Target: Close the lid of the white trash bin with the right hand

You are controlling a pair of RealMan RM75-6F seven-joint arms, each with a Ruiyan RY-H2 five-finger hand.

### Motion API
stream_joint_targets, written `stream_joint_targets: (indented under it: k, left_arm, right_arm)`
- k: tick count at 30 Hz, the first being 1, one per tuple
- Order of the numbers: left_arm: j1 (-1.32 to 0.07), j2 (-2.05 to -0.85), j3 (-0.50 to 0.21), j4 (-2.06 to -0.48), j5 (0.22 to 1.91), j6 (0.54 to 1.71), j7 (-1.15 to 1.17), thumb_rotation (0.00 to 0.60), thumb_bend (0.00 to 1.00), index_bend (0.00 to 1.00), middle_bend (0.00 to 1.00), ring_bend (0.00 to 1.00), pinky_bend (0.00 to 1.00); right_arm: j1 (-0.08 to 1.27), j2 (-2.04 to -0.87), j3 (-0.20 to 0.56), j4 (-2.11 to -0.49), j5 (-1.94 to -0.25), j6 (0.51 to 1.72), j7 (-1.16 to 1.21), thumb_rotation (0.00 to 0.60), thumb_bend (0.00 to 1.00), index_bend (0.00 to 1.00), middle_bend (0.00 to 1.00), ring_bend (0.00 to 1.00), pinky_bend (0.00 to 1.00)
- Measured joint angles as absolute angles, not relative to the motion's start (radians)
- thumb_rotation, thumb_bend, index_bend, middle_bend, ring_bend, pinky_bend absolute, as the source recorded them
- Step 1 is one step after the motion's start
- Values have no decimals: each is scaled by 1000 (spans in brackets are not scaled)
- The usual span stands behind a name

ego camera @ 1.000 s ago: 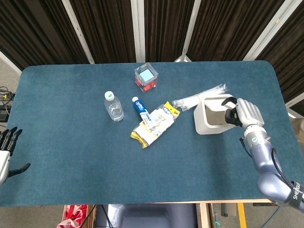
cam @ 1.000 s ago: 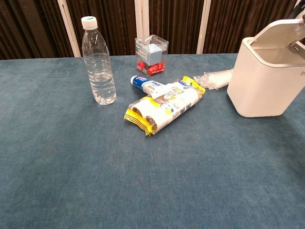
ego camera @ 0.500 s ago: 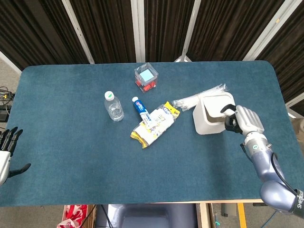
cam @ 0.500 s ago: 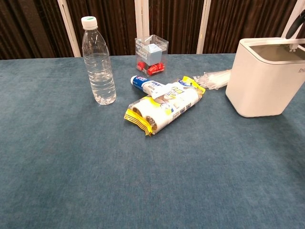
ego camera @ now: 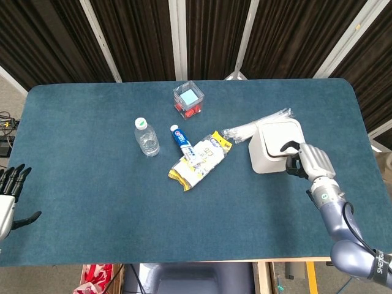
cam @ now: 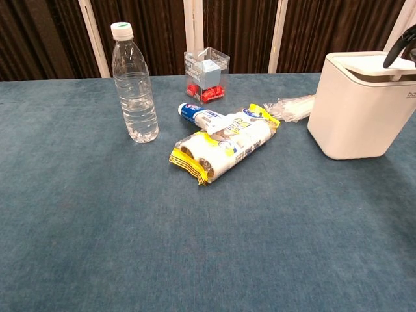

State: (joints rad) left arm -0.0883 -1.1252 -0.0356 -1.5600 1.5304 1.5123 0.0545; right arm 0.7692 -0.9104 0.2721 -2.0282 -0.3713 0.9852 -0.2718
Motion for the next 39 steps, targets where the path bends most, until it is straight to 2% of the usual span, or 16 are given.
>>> stream_joint_targets:
  k: [26,34,39]
  left_arm:
    - [-91,-1123,-36,-1559,1524,1503,48,600,0,0,0,0,0]
    - [-90,-1123,-36,-1560,1524,1506,48,600,0,0,0,0,0]
    - [-90,-1121,-36,-1562,1524,1506,48,600,0,0,0,0,0]
  right_arm:
    - [753,-994,223,-1981,-409,1011,-269,600,722,381,827,935,821]
    - [756,-975,261,-1986,-423,1040,-253,600,722,381,827,935,821]
    - [744,-934,300,-2014,-460,1078,-215,600,721,341,822,910,810]
